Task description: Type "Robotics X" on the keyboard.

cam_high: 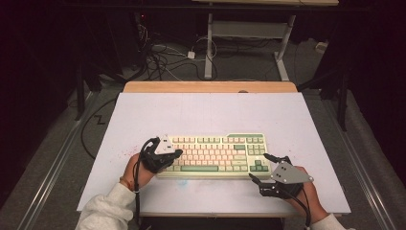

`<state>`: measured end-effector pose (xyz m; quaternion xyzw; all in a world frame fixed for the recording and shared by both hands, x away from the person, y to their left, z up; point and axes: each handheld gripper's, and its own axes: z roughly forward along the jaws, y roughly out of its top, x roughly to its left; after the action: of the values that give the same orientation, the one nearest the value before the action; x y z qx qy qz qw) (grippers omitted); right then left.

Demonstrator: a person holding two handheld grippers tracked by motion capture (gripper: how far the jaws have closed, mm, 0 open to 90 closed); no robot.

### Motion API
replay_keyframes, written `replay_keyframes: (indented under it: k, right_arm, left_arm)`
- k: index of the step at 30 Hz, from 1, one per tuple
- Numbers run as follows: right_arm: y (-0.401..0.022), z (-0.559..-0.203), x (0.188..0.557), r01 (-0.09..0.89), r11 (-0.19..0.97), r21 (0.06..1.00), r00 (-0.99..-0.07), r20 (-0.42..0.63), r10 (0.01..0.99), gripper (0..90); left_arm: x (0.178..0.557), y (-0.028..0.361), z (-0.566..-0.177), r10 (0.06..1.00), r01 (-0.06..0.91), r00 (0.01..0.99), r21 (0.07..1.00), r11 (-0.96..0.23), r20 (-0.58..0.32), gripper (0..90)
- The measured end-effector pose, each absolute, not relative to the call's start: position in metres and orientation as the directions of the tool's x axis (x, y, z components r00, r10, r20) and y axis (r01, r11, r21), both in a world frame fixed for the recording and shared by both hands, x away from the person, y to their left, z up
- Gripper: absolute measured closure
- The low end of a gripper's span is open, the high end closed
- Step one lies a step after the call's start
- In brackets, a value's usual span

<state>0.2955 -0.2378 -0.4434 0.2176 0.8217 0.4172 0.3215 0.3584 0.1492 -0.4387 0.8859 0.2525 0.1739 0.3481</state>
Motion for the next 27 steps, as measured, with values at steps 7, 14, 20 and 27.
replay_keyframes:
  k: [7, 14, 20, 27]
  right_arm:
    - [-0.237, -0.444, 0.295, 0.095, 0.557, 0.825, -0.699, -0.343, 0.628, 23.0]
    - [-0.237, -0.445, 0.295, 0.093, 0.561, 0.822, -0.7, -0.347, 0.624, 23.0]
    - [-0.237, -0.445, 0.296, 0.094, 0.563, 0.821, -0.699, -0.348, 0.624, 23.1]
    - [-0.237, -0.445, 0.296, 0.094, 0.564, 0.82, -0.701, -0.348, 0.623, 23.3]
  left_arm:
    - [0.362, 0.148, -0.444, 0.572, 0.339, 0.809, 0.692, -0.637, 0.131, 87.6]
    - [0.365, 0.146, -0.451, 0.568, 0.348, 0.812, 0.67, -0.656, 0.134, 87.5]
    - [0.365, 0.146, -0.452, 0.572, 0.351, 0.808, 0.668, -0.656, 0.137, 87.5]
    - [0.365, 0.145, -0.452, 0.579, 0.346, 0.8, 0.67, -0.656, 0.154, 87.5]
